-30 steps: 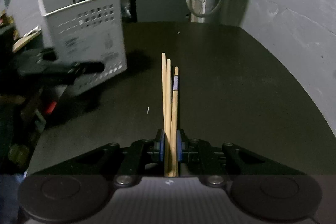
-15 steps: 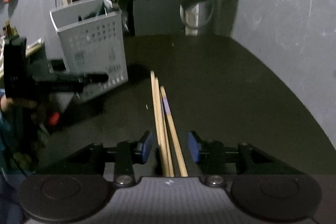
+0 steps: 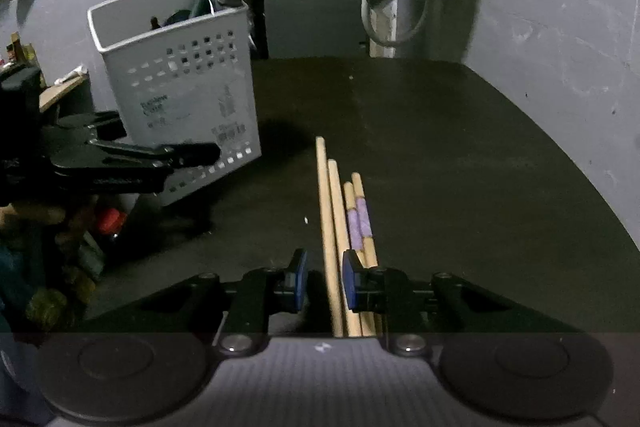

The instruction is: Organize utensils

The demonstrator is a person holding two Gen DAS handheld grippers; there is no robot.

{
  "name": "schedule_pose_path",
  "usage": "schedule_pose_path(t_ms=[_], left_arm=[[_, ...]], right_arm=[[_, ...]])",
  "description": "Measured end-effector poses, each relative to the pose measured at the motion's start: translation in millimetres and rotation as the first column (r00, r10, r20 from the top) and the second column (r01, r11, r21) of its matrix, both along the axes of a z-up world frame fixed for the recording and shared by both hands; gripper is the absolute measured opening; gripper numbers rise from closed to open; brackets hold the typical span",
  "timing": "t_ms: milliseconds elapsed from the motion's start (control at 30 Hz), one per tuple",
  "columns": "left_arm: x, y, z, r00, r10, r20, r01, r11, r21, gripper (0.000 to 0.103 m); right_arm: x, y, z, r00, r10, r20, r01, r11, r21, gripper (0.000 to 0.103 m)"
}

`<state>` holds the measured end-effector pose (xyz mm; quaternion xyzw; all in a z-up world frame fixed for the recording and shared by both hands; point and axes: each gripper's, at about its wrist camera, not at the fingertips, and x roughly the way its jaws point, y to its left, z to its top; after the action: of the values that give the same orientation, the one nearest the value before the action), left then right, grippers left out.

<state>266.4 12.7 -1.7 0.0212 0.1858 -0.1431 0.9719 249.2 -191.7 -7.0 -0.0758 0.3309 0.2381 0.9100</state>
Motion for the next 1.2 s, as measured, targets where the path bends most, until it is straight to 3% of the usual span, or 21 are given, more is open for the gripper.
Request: schedule_pose_path(t_ms=[367,567,967,1200], left_arm=[[0,0,0,1.0,0.0,0.0,0.0,1.0,0.0,0.075],[1,1,-1,1.0,-0.001,-0.002,0.001,1.0,-0.003,0.075],[5,-2,-4,1.0,-0.001,-0.01,0.001,1.0,-0.004,0.075],[5,-2,-4,1.0,-0.001,-0.009,0.001,1.0,-0.005,0.075]], right_arm=[[-4,3,-1,1.0,0.019,-0.024,-0.019,0.999,-0.025,0.02],[-4,3,-4,0.999,0.006,-0.052,-0.007,1.0,-0.019,0.007],[-24,-13,-1,0.996,-0.03,-0.084,0.024,0.997,-0.069,0.007],[-23,-12,7,0.999,-0.012,-0.035,0.01,0.999,-0.049,0.013]])
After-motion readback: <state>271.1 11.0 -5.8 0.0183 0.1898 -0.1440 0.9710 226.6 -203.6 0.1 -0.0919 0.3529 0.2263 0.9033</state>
